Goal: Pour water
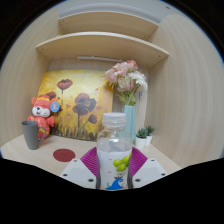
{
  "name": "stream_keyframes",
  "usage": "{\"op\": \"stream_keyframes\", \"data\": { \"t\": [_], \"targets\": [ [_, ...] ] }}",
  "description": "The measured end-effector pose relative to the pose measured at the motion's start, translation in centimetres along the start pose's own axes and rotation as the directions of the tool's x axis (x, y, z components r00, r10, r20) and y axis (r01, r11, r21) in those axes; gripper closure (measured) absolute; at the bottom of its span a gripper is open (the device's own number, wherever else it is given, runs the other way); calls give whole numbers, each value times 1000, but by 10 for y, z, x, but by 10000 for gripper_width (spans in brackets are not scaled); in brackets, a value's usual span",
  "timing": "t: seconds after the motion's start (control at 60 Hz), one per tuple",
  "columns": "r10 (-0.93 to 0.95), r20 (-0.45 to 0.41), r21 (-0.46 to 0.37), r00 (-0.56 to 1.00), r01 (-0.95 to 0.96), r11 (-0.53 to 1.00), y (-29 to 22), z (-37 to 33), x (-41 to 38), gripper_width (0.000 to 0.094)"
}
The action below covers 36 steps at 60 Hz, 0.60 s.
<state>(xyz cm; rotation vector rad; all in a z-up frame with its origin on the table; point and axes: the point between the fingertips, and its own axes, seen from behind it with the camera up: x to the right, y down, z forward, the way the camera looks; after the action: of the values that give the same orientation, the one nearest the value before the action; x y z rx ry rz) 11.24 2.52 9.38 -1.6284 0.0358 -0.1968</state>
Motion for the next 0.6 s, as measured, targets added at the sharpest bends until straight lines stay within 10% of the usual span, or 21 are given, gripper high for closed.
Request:
{"op": "stream_keyframes", "data": {
  "t": [0.35, 0.6],
  "targets": [
    [-364, 50, 33, 930, 363, 931, -47, 29, -38, 575],
    [-860, -22, 207, 509, 844, 495, -114, 60, -137, 576]
  ]
}}
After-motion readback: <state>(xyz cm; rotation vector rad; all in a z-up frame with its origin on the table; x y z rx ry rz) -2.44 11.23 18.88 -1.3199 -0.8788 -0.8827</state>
